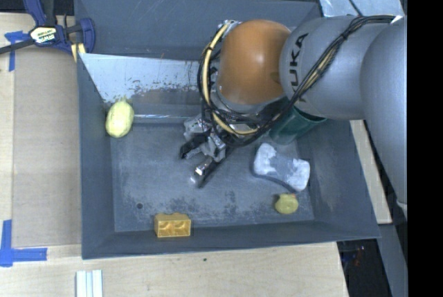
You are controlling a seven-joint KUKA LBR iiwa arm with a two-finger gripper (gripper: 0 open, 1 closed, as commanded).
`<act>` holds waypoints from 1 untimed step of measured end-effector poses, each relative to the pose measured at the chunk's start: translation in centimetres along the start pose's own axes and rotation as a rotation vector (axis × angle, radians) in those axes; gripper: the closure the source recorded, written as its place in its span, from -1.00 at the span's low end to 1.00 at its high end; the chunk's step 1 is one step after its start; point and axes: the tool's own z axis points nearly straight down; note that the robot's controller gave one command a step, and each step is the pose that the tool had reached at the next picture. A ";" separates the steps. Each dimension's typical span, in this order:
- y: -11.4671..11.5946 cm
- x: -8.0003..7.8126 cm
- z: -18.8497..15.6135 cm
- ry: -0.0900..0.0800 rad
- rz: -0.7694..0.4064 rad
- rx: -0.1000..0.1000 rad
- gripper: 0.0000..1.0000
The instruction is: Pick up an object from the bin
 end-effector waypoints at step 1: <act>-1.2 -0.5 0.6 -0.006 -0.033 0.003 1.00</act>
Offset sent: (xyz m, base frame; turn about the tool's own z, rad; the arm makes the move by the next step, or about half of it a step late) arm -0.0058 0.0017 0.0872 -0.0368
